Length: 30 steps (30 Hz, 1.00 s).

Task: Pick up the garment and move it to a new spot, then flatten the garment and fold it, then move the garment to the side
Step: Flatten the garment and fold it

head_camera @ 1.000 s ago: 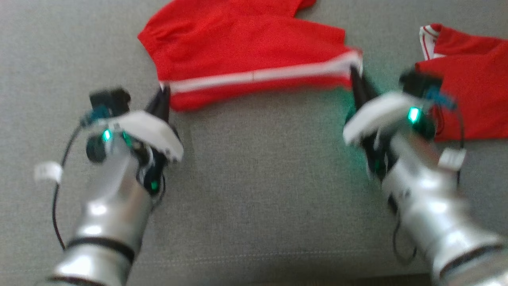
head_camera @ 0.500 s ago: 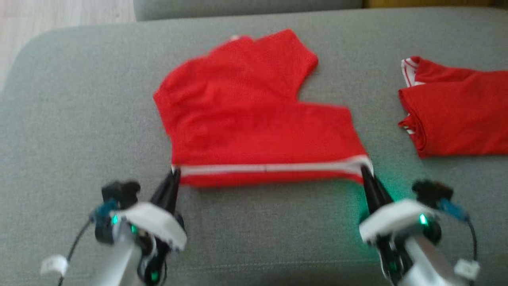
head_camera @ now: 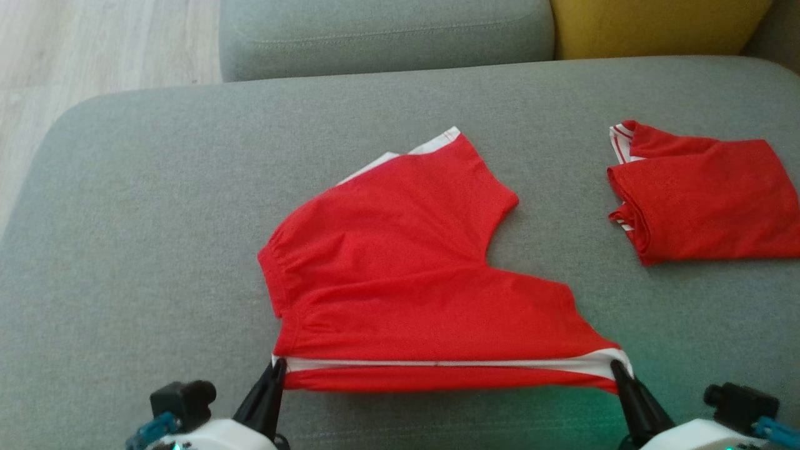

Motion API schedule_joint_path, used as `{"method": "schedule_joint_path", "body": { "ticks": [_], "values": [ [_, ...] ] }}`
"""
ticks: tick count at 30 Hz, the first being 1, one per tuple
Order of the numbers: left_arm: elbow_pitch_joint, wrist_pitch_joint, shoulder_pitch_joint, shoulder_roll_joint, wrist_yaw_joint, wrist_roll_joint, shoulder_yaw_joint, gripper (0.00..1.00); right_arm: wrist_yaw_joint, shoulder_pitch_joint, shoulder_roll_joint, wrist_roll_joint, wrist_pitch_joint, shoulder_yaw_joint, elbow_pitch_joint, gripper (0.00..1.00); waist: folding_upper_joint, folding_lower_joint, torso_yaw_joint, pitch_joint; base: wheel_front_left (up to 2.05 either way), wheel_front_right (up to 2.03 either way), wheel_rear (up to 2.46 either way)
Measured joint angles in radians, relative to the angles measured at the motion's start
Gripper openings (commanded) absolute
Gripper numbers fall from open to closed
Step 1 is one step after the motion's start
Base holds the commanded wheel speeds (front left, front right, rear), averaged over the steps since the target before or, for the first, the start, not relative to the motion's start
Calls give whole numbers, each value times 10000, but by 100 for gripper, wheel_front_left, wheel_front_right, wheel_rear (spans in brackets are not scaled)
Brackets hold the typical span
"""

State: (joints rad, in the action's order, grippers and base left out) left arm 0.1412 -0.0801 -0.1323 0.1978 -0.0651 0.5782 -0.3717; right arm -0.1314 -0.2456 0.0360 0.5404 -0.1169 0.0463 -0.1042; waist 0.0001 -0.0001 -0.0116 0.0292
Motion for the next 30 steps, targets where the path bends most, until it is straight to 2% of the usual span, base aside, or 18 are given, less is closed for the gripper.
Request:
{"method": "schedule_joint_path", "body": {
  "ticks": [3, 8, 14, 20, 30],
  "values": [
    [-679, 324, -421, 79, -247, 127, -4, 0, -2, -335, -23, -278, -585, -305, 813, 0, 0, 0, 29, -39, 0, 0, 0],
    [-1191, 648, -459, 288, -376, 127, 19, 0, -2, -244, -58, -711, -1003, -487, 1202, 0, 0, 0, 163, 14, 0, 0, 0],
    [-1177, 1057, 922, 399, -178, 341, 128, 0, -2, 1884, -52, -1471, -1348, -606, 940, 0, 0, 0, 416, 552, 0, 0, 0],
    [-472, 1197, 2733, 257, 245, 702, 301, 0, -2, 4641, 86, -1724, -1475, -445, -316, 0, 0, 0, 747, 1275, 0, 0, 0],
    [1434, 911, 5051, -474, 755, 951, 303, 0, -2, 8527, 600, -1603, -631, 180, -3952, 0, -1, 2, 1556, 2477, 0, 0, 0]
  ]
}}
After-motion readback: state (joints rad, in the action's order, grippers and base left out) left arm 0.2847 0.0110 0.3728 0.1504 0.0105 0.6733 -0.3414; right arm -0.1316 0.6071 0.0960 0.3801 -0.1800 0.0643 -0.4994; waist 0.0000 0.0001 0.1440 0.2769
